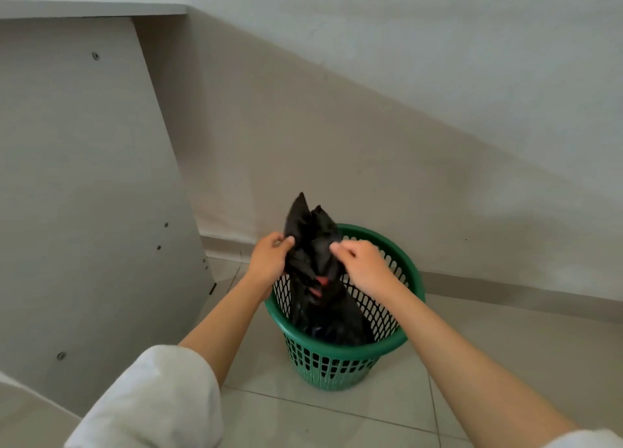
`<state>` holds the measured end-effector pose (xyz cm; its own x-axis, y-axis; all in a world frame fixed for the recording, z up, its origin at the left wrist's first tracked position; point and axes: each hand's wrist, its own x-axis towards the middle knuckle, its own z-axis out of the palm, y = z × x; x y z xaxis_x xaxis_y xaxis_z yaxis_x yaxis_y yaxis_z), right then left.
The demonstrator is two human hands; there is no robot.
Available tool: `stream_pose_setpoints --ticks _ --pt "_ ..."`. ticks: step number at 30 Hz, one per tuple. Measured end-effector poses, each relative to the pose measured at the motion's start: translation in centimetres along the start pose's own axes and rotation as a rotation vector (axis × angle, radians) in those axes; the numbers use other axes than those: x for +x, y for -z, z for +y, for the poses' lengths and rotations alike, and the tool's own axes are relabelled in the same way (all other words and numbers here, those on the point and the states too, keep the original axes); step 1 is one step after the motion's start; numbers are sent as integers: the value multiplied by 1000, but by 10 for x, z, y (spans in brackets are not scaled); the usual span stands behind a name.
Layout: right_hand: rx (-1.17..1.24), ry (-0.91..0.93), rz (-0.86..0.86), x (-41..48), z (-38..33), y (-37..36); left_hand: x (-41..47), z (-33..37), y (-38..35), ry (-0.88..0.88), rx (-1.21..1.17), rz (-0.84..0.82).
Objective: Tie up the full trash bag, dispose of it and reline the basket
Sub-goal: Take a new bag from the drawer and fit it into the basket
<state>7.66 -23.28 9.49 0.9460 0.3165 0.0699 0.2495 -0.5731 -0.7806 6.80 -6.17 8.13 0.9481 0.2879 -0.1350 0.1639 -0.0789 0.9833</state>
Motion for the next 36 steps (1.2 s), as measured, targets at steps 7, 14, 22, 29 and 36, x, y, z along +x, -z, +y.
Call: stream_pose_setpoints --ticks 7,14,22,29,36 --pt "-149 -304 615 -36 53 20 -14 -25 0 -7 -155 228" --pt "-469 -222 463 -86 103 -10 -58 -81 -8 60 329 507" --pt "-612 208 -7 -78 111 -19 -55 -92 -43 187 92 603" --pt "-679 4 -165 -49 87 -41 -7 -95 -29 65 129 579" --pt "-466 -217 -575 13 71 -56 7 -113 -9 86 188 242"
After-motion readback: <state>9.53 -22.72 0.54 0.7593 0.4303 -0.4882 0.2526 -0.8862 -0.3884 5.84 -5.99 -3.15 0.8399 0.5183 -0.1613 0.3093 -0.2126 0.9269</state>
